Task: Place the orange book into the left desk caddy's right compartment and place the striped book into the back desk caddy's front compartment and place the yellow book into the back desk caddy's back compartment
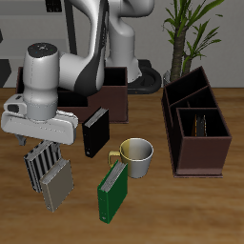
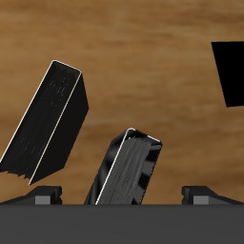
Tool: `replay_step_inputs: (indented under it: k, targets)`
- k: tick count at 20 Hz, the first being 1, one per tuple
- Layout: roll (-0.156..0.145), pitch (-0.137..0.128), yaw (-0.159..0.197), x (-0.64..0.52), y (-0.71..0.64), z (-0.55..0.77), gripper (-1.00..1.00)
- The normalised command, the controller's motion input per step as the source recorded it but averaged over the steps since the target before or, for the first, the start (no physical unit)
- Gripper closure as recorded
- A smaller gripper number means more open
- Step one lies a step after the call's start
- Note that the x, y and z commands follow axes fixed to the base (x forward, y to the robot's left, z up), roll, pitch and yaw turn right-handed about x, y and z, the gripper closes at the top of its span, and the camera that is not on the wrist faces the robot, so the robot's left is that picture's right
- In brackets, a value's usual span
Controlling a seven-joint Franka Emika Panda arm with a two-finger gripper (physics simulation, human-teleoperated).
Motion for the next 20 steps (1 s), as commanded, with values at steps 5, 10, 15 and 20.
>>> replay_step_inputs:
  k: [5, 10, 15, 20]
  targets:
    - [-0.014, 0.016, -0.014, 0.05, -0.03, -0.21, -1.0]
    - [-0.006, 0.006, -0.035, 0.03, -0.05, -0.12, -1.0]
    - [-0.002, 0.03, -0.035, 0.04, 0.0, -0.2, -1.0]
    - [0.001, 0.01, -0.001, -0.02, 0.06, -0.12, 1.0]
